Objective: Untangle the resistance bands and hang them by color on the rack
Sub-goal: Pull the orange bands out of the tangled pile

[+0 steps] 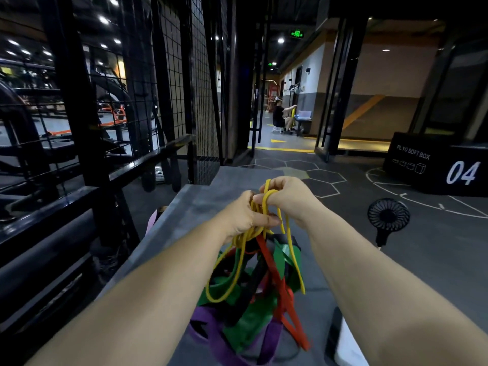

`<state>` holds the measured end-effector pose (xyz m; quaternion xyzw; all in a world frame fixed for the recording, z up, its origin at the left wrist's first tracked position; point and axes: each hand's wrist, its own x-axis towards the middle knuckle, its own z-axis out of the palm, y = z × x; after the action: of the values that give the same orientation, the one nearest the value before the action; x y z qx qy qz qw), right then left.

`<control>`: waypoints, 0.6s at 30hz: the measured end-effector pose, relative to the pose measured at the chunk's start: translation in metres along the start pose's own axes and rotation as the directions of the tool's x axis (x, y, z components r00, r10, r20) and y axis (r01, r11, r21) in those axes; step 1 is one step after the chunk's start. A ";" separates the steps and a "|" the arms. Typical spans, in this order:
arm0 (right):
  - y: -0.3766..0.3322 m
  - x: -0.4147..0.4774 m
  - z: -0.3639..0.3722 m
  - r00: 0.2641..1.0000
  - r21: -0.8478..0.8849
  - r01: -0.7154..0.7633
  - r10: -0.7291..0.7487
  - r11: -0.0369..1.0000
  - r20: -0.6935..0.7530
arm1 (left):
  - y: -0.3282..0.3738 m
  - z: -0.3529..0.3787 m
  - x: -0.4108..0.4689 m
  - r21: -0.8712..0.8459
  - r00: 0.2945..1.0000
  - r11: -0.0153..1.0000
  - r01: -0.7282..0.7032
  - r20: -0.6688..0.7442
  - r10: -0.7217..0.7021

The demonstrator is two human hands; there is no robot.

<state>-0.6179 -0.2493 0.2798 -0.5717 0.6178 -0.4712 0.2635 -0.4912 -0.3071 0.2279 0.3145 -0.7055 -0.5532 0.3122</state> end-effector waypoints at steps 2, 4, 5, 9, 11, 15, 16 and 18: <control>0.001 0.000 0.000 1.000 0.010 -0.022 0.022 1.000 0.009 | -0.002 0.007 -0.001 -0.043 0.999 0.999 -0.015 -0.050 0.012; -0.001 -0.001 0.002 0.998 0.047 -0.054 0.052 0.997 0.034 | 0.001 0.012 -0.003 -0.017 0.996 0.999 -0.043 -0.080 0.041; -0.002 -0.002 0.004 0.996 0.078 -0.071 0.067 0.994 0.052 | 0.002 0.014 -0.003 -0.007 0.997 0.999 -0.052 -0.062 0.051; -0.005 -0.005 0.008 0.978 0.218 -0.188 0.162 0.958 0.130 | 0.001 0.023 -0.006 0.018 0.995 0.998 -0.053 -0.079 0.055; -0.003 -0.006 0.010 0.973 0.243 -0.216 0.188 0.946 0.134 | -0.003 0.025 -0.005 0.023 0.995 0.998 -0.052 -0.086 0.053; 0.005 -0.003 0.013 0.989 0.216 -0.145 0.134 0.966 0.065 | -0.003 0.023 -0.007 0.070 0.997 0.997 -0.016 -0.068 0.021; 0.007 -0.003 0.013 0.991 0.207 -0.126 0.116 0.970 0.060 | -0.002 0.022 -0.009 0.072 0.998 0.997 -0.001 -0.059 0.006; 0.009 -0.003 0.012 0.995 0.190 -0.100 0.092 0.977 0.050 | -0.001 0.019 -0.012 0.086 0.998 0.996 0.027 -0.060 -0.022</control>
<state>-0.6108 -0.2502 0.2665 -0.5225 0.5908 -0.5037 0.3524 -0.4983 -0.2865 0.2224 0.3525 -0.7154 -0.5163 0.3122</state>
